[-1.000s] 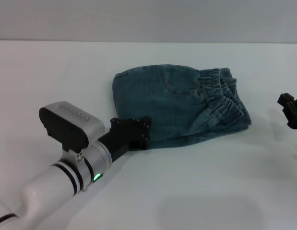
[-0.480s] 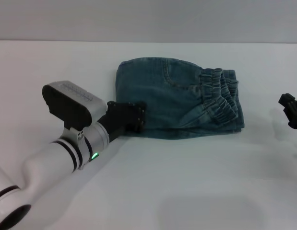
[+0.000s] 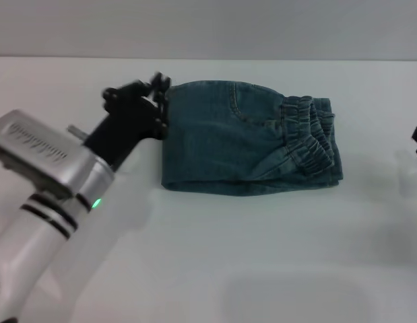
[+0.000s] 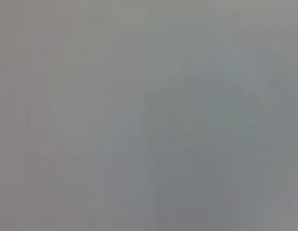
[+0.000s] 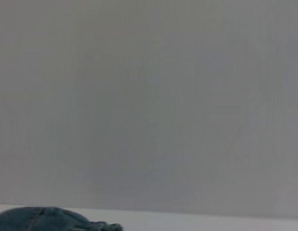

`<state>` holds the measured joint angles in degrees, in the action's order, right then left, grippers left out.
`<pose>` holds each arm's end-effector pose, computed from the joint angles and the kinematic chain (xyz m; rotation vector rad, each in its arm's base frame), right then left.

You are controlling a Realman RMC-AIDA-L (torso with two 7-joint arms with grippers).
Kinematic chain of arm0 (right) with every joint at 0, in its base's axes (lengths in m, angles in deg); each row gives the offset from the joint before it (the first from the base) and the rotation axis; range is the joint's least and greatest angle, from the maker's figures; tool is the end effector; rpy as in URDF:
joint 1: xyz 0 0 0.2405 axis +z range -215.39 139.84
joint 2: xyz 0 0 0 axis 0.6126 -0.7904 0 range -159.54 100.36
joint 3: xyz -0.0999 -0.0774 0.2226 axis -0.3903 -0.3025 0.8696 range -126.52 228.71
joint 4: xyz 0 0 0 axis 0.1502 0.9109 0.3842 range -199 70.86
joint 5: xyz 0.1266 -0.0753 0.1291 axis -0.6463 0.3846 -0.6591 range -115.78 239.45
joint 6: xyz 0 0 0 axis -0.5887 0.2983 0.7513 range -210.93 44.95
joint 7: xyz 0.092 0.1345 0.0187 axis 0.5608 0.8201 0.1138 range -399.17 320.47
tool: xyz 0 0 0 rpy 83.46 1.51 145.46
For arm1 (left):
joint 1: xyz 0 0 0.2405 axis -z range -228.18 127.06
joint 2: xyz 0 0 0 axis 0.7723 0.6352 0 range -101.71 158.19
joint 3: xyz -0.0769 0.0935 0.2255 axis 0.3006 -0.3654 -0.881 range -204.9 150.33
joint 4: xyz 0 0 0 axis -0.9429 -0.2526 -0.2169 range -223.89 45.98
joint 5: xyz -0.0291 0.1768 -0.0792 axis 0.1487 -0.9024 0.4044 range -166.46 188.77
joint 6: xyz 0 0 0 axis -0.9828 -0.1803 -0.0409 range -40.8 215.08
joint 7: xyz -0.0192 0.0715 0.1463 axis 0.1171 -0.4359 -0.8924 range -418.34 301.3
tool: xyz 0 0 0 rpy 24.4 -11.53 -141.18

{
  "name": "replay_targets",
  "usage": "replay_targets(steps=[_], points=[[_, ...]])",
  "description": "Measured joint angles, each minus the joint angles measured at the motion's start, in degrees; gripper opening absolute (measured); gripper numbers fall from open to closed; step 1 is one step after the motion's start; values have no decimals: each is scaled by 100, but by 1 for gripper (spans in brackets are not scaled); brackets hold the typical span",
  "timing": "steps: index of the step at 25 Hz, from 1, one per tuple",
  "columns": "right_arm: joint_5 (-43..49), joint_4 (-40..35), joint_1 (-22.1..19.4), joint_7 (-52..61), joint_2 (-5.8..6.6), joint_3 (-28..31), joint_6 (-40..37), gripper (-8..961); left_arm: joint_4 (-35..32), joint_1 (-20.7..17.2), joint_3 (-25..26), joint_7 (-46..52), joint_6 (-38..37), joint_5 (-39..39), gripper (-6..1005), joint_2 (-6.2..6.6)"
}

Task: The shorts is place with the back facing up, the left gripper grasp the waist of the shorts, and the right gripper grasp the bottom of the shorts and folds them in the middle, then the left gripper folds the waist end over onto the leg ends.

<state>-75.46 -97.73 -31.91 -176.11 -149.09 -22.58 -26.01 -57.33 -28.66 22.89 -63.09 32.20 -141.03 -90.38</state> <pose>0.3418 0.2952 0.0064 -1.8482 0.6845 0.6933 -0.2208 0.3416 -0.0707 -1.9430 -0.2242 -0.7345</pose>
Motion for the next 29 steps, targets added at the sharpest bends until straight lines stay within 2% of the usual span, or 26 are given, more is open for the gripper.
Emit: replay_targets(steps=[4,6,7,8,12,13,14,17,20,25,29], points=[[-1212,653,87,-1483,-11,-184,615,81,7,-446,262,-169,-652,31,69,-1],[-1550,806,111,-1662,-11,-213,748,83,7,-446,262,-169,-652,31,99,-1],[-1658,848,115,-1711,-12,-215,790,124,7,-446,262,-169,-652,31,114,-1],[-1697,882,117,-1738,-12,-212,810,165,3,-736,415,-138,-830,39,129,5],[-1737,1060,126,-1793,-15,-170,916,327,-38,-866,450,-35,-944,97,188,6],[-1754,1103,126,-1794,-17,-170,932,368,-138,-1009,462,113,-1119,289,203,8],[-1820,1184,131,-1801,-23,-179,969,408,-159,-1022,461,121,-1139,327,363,8],[-2027,1424,164,-1867,-38,-219,1123,529,-220,-1057,460,136,-1151,467,469,10],[-2038,1528,172,-1870,-39,-226,1205,575,-330,-1050,461,282,-1166,679,574,11],[-2038,1677,140,-1870,-34,-181,1373,651,-489,-1019,463,499,-1179,769,849,14],[-2038,1808,175,-1870,-15,-165,1538,651,-505,-1017,457,449,-1192,769,849,11]])
